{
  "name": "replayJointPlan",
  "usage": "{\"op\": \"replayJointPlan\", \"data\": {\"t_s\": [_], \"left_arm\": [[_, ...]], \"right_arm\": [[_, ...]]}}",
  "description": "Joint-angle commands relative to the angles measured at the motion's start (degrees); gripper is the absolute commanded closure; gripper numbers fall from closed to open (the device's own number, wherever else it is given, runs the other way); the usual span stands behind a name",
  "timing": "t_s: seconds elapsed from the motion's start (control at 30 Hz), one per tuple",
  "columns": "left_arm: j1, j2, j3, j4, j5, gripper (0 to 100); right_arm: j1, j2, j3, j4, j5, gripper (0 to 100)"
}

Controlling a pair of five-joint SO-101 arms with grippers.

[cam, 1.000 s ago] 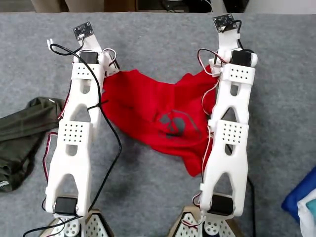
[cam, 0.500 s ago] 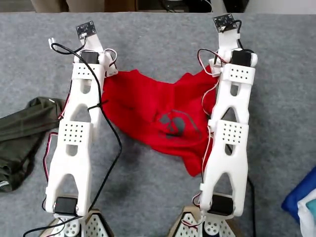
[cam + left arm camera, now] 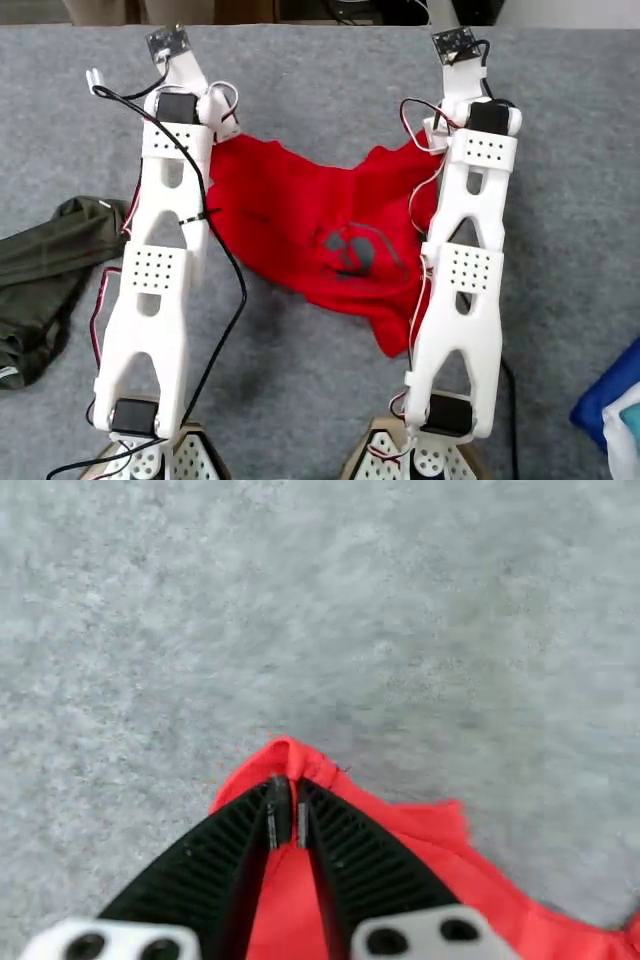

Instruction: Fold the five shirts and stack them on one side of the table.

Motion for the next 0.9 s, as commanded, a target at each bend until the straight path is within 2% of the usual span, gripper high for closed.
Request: {"op": "replayJointPlan", "data": {"t_s": [0.0,0.3,0.47,0.7,0.87], "left_arm": [[0.5,-3.1,-4.0,1.2,0.3,98],[0.3,-20.0,-3.9,8.9,0.1,98],[-0.7,-29.7,-3.5,14.7,-1.8,98],[-5.6,-43.4,-3.3,14.7,-2.4,98],[-7.6,-54.6,-3.3,14.7,-5.7,98]], "right_arm": [[-0.7,-5.4,-2.2,3.1,-0.6,99.4],[-2.3,-28.4,-2.0,14.9,1.4,99.4],[-4.4,-41.6,-1.5,18.3,1.1,99.4],[-4.2,-57.5,-1.5,18.4,-1.9,99.5],[-2.7,-68.0,-1.6,18.3,-2.1,99.5]]}}
